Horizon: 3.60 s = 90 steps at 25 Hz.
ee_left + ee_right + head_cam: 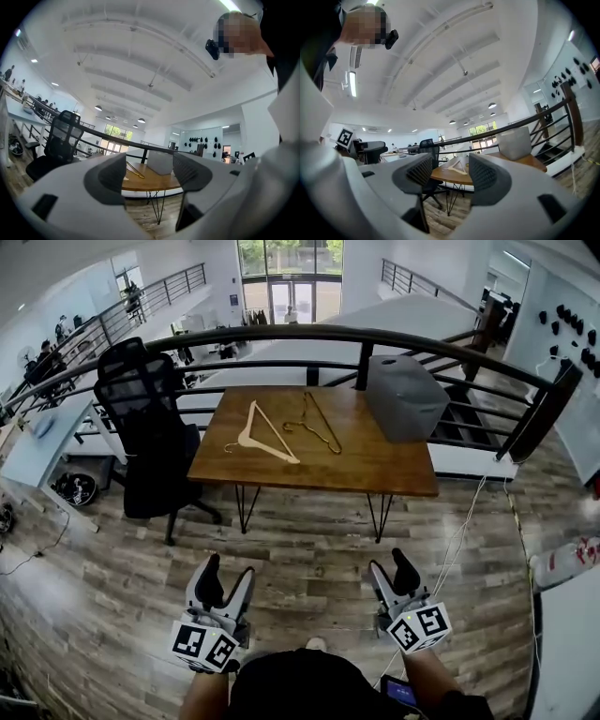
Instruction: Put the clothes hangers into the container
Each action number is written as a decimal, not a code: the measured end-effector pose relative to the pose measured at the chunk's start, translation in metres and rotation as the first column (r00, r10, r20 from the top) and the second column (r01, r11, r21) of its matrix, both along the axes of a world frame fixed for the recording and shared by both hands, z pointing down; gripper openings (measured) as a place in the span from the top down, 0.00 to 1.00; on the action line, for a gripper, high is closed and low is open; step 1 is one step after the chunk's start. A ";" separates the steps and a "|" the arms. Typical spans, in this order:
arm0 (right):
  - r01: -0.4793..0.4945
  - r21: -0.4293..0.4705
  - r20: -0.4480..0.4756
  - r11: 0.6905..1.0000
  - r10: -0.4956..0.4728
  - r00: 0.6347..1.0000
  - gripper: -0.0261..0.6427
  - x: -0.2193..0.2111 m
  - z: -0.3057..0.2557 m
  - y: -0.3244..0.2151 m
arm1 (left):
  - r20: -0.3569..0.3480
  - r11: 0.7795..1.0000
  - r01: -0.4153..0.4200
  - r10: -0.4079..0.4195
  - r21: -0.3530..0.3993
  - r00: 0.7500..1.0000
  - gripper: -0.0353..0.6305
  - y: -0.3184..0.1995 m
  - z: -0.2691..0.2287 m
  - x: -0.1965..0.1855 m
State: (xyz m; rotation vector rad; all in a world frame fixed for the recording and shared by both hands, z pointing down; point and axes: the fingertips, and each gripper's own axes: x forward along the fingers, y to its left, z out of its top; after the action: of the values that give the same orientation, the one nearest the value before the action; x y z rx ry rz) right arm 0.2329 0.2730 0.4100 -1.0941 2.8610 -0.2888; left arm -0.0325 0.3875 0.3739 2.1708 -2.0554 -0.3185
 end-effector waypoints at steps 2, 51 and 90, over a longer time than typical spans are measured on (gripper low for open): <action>-0.013 -0.009 0.001 1.000 0.013 1.000 0.61 0.009 -0.004 -0.017 | 0.001 1.000 -0.001 0.001 -0.007 1.000 0.49 -0.020 -0.006 0.006; -0.022 -0.037 -0.064 0.999 0.020 0.998 0.68 -0.171 0.016 -0.352 | -0.035 0.990 -0.123 0.121 -0.061 0.992 0.49 -0.371 0.035 -0.133; 0.159 -0.586 -0.549 0.795 -0.534 0.643 0.72 -0.273 0.278 -0.528 | -0.053 0.957 -0.034 0.019 -0.288 0.998 0.49 -0.512 0.103 -0.151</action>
State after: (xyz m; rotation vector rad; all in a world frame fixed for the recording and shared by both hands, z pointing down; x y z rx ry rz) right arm -0.0396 -0.2548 0.6882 -0.7454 3.8611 -0.8416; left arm -0.1835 -0.1245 0.4766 1.9922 -1.9067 -0.0617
